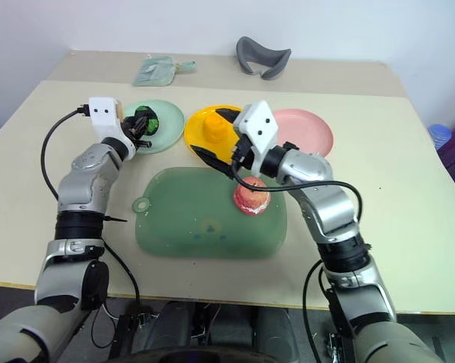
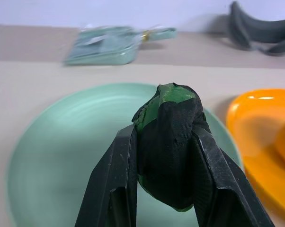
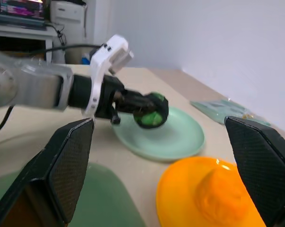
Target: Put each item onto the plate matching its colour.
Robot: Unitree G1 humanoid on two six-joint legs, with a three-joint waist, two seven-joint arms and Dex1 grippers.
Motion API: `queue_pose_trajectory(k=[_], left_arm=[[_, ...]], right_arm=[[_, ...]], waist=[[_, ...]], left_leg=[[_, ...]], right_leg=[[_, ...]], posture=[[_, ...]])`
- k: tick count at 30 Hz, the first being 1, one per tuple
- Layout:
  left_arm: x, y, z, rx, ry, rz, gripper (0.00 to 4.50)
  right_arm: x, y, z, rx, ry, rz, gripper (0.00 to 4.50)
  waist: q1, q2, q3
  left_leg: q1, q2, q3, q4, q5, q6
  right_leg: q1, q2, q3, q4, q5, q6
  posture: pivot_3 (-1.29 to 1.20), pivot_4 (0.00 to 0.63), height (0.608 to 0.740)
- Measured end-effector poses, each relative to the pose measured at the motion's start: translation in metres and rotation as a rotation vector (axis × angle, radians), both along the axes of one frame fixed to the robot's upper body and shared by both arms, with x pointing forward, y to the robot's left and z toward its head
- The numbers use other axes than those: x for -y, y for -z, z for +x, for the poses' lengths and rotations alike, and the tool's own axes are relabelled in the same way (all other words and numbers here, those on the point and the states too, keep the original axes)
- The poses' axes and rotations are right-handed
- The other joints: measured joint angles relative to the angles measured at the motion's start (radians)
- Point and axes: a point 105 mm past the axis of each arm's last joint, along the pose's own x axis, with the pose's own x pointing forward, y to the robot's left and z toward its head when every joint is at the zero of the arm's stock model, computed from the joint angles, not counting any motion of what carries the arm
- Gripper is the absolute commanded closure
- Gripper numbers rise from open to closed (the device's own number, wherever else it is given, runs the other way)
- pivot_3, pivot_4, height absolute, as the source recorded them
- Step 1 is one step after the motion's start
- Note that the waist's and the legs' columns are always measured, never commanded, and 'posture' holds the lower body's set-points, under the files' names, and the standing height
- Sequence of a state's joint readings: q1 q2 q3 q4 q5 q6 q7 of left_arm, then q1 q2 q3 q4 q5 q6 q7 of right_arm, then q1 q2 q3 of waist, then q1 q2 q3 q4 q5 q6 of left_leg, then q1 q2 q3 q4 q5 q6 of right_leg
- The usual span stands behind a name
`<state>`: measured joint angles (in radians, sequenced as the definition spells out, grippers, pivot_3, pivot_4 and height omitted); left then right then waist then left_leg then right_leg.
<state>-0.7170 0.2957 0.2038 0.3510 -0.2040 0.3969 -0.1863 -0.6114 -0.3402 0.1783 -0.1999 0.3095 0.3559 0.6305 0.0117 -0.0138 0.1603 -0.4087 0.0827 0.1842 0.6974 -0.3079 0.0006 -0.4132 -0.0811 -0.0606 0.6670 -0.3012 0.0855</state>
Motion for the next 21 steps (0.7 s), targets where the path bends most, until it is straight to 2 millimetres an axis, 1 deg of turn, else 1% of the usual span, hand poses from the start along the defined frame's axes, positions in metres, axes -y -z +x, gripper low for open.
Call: queue_pose_trajectory(k=[4, 7, 10, 11, 12, 17, 19, 21], left_arm=[[-0.004, -0.002, 0.0, 0.017, -0.041, -0.002, 3.18], [-0.01, 0.001, -0.001, 0.019, -0.07, -0.012, 2.35], [-0.013, 0.003, -0.001, 0.014, -0.076, -0.022, 0.95], [-0.013, 0.003, -0.001, 0.015, -0.077, -0.023, 0.4], [-0.013, 0.003, -0.001, 0.015, -0.078, -0.023, 0.04], [-0.013, 0.001, -0.002, 0.023, -0.069, -0.02, 0.04], [-0.013, -0.003, -0.006, 0.042, -0.036, -0.025, 0.04], [-0.01, -0.01, -0.016, 0.095, 0.05, -0.018, 0.04]], right_arm=[[-0.002, 0.0, 0.0, 0.011, -0.004, 0.0, 0.0], [-0.002, 0.0, -0.001, 0.013, -0.013, -0.003, 0.0], [-0.002, 0.0, -0.001, 0.013, -0.018, -0.006, 0.0], [-0.002, 0.0, -0.001, 0.013, -0.02, -0.007, 0.0], [-0.002, 0.0, -0.001, 0.013, -0.02, -0.007, 0.0], [0.0, 0.0, 0.0, 0.014, -0.014, -0.013, 0.0], [0.006, 0.001, 0.001, 0.012, 0.001, -0.019, 0.0], [0.018, 0.008, 0.001, -0.006, 0.03, -0.04, 0.0]], waist=[[-0.004, 0.0, 0.0], [-0.008, 0.0, 0.0], [-0.007, 0.0, 0.0], [-0.007, 0.0, 0.0], [-0.007, 0.0, 0.0], [-0.008, 0.0, 0.0], [-0.008, 0.0, 0.0], [-0.008, 0.0, 0.0]], left_leg=[[0.0, 0.0, 0.0, 0.0, 0.0, 0.0], [0.0, 0.0, 0.0, 0.0, 0.0, 0.0], [0.0, 0.0, 0.0, 0.0, 0.0, 0.0], [0.0, 0.0, 0.0, -0.001, 0.0, 0.0], [0.0, 0.0, 0.0, 0.0, 0.0, 0.0], [0.0, 0.0, 0.0, -0.001, 0.0, 0.0], [0.0, 0.0, 0.0, -0.001, 0.0, 0.0], [0.0, 0.0, 0.0, -0.001, 0.0, 0.0]], right_leg=[[0.0, 0.0, 0.0, 0.0, 0.0, 0.0], [0.0, 0.0, 0.0, 0.0, 0.0, 0.0], [0.0, 0.0, 0.0, 0.0, 0.0, 0.0], [0.0, 0.0, 0.0, 0.0, 0.0, 0.0], [0.0, 0.0, 0.0, 0.0, 0.0, 0.0], [0.0, 0.0, 0.0, 0.0, 0.0, 0.0], [0.0, 0.0, 0.0, 0.0, 0.0, 0.0], [0.0, 0.0, 0.0, 0.0, 0.0, 0.0]], posture=[[0.0, 0.15, 0.74], [0.0, 0.15, 0.74], [0.0, 0.15, 0.74], [0.0, 0.15, 0.74], [0.0, 0.15, 0.74], [0.0, 0.15, 0.74], [0.0, 0.15, 0.74], [0.0, 0.15, 0.74]])
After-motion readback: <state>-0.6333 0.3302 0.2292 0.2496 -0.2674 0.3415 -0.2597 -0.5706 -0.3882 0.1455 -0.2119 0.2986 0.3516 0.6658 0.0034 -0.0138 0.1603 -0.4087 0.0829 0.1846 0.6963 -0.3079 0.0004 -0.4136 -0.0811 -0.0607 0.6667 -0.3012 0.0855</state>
